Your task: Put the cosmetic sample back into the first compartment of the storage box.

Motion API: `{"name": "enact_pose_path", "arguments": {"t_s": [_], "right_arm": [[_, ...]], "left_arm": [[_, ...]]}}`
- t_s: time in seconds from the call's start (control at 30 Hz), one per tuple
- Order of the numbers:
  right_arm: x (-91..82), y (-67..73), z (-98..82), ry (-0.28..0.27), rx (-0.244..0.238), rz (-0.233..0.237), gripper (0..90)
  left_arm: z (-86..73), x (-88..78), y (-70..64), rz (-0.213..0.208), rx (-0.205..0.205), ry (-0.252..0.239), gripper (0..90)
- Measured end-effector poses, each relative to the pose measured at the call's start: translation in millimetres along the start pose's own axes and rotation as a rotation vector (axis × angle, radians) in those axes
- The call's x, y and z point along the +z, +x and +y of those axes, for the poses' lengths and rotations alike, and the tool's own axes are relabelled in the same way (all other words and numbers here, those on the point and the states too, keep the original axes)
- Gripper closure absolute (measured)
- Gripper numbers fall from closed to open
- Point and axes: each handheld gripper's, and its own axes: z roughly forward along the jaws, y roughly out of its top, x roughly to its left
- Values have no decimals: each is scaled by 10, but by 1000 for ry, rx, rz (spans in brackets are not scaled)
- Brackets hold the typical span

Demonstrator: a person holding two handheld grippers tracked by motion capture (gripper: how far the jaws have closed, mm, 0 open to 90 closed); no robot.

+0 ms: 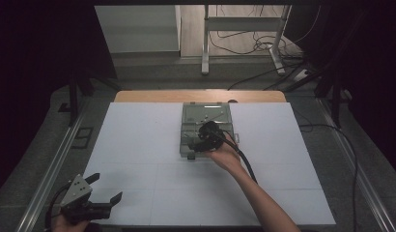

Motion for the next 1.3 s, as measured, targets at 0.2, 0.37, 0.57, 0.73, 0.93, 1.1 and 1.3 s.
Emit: {"name": "enact_pose_path", "arguments": {"t_s": [0.2, 0.37, 0.57, 0.73, 0.93, 1.1, 1.3], "right_arm": [[-60, 12, -37, 2, 5, 8, 287], [-88, 6, -59, 6, 2, 1, 245], [-159, -14, -84, 12, 11, -11, 191], [-239, -13, -107, 8, 7, -12, 160], [-303, 7, -128, 10, -14, -13, 100], [-375, 45, -162, -6, -28, -4, 50], [-424, 82, -232, -12, -53, -8, 14]], "left_arm": [[1, 1, 2, -4, 2, 0, 20], [-1, -1, 3, -6, 2, -2, 20], [-3, -3, 6, -10, -3, -7, 19], [-3, -6, 4, -10, -2, -8, 20], [-3, -6, 3, -8, -3, -8, 20], [-4, -7, 2, -7, -2, -7, 20], [-4, -7, 1, -6, -1, -7, 19]]}}
